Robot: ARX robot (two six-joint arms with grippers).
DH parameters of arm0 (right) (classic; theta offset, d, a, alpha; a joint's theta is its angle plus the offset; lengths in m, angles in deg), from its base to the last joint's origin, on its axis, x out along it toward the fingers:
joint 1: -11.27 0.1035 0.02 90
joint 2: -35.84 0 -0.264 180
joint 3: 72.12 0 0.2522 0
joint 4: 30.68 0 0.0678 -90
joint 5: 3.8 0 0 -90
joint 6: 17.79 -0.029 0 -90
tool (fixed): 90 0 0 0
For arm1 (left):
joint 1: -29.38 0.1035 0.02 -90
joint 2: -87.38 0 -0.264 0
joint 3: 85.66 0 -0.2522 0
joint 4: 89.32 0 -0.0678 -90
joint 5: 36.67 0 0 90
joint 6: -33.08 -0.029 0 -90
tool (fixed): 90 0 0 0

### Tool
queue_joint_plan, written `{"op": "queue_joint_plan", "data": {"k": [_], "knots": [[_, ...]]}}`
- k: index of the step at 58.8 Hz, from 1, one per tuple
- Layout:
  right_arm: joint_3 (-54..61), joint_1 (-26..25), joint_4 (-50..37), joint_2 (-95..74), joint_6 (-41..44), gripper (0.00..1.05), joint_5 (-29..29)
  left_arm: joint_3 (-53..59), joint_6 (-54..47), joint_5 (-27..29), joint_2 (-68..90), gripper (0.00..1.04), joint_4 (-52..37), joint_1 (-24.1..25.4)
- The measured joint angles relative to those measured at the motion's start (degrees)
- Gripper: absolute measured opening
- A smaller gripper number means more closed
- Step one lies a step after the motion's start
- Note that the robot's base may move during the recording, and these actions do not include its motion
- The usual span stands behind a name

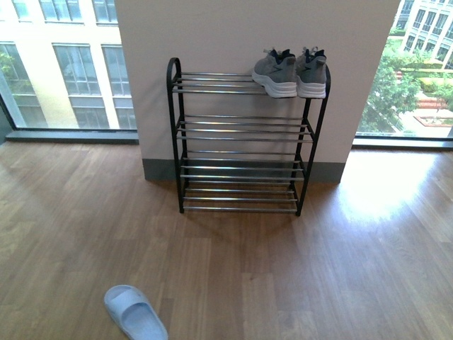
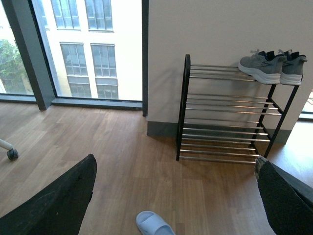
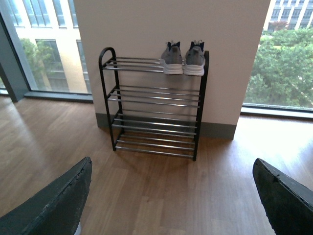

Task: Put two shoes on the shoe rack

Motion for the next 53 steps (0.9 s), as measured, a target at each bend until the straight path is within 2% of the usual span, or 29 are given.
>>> {"op": "queue_joint_plan", "data": {"k": [53], "knots": [[0.0,0.0,0.0,0.0,0.0,0.95,0.0,0.0,0.0,0.1,0.0,0.95,0.0,0.0]]}}
